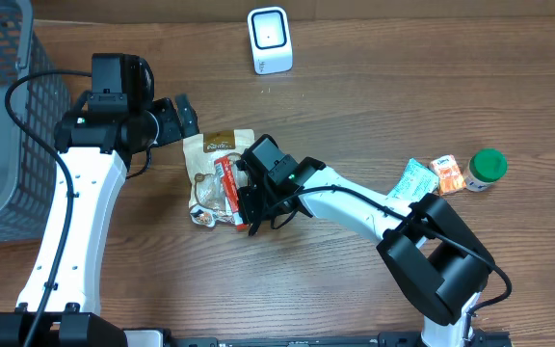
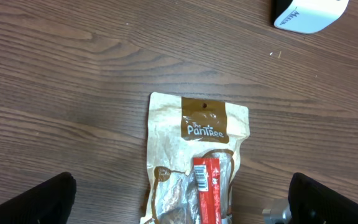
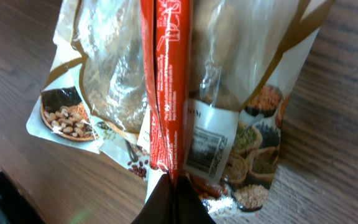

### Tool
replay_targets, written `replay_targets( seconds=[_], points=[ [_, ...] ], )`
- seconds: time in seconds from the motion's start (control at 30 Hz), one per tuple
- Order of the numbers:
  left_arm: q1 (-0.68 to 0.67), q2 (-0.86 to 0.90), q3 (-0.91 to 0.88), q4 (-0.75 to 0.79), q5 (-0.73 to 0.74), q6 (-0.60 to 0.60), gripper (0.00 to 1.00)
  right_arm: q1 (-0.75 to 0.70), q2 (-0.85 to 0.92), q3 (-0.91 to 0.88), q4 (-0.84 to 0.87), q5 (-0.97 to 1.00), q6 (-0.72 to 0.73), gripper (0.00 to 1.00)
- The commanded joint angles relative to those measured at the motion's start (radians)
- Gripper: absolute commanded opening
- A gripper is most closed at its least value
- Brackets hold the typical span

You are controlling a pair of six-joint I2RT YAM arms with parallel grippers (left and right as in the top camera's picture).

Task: Scan the item barcode
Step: 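Move the right gripper to the red stick on the brown bag and grasp it, then pull the red stick off the brown bag and lift it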

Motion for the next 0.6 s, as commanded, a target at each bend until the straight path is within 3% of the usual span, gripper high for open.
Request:
replay_targets(
  seconds=[0.0, 0.17, 0.3, 0.57],
  points=[
    [0.003, -0.006, 0.008, 0.002, -0.003, 0.027, 1.00, -0.018, -0.038, 0.007, -0.010, -0.035, -0.018, 0.04],
    [0.003, -0.006, 0.008, 0.002, -0.003, 0.027, 1.00, -0.043, -0.046, 0.008, -0.038, -0.082, -0.035, 0.04],
    [0.003, -0.006, 0.008, 0.002, -0.003, 0.027, 1.00, -0.102, -0.109, 0.008, -0.058, -0.270, -0.215, 0.04],
    [0.003, -0.006, 0.008, 0.002, -0.003, 0.027, 1.00, -0.288, -0.302, 0.008, -0.333, -0.290, -0.489, 0.04]
  ],
)
